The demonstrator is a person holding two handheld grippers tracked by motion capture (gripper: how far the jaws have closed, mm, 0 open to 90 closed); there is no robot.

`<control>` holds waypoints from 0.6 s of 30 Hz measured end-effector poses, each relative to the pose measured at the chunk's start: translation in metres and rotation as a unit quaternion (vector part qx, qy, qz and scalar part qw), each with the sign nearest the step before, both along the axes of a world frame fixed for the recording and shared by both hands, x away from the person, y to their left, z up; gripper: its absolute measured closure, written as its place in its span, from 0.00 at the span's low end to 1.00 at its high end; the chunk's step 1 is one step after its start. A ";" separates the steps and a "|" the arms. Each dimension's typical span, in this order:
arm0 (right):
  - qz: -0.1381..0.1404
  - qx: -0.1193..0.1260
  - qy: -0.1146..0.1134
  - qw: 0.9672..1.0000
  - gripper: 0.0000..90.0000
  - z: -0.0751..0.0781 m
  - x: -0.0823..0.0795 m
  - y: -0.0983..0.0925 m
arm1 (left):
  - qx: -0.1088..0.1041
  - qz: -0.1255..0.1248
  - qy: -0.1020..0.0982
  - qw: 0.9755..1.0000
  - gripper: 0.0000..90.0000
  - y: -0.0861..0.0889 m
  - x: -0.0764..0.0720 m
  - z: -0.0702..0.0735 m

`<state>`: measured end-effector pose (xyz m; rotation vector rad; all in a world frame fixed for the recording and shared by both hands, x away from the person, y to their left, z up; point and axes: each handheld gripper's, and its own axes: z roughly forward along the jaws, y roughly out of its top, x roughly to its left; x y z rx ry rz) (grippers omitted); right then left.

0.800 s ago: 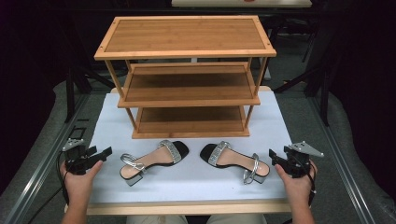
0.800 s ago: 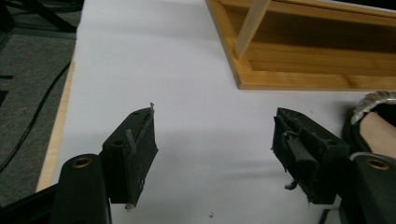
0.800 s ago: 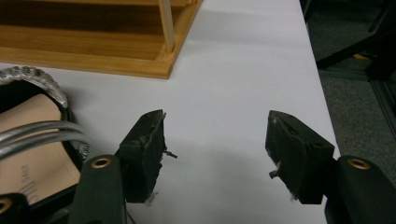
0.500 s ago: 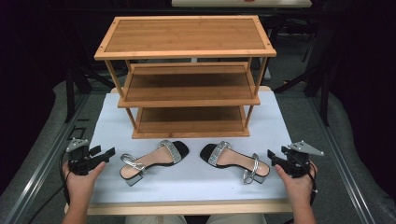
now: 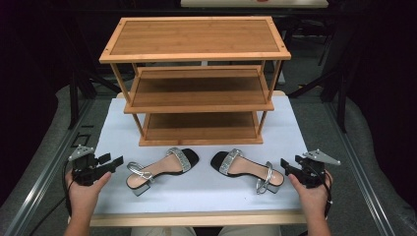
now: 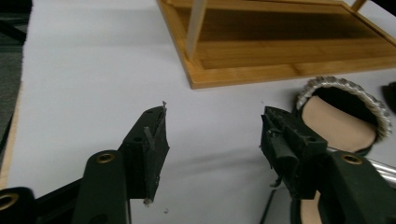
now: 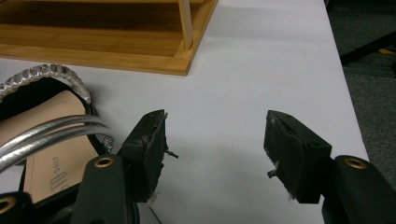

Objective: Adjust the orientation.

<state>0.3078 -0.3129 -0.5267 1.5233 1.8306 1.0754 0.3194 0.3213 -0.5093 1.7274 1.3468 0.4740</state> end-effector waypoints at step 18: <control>-0.001 0.022 0.000 1.000 0.40 -0.001 0.000 -0.005 | 0.005 -0.061 0.001 0.998 0.48 -0.039 -0.015 0.022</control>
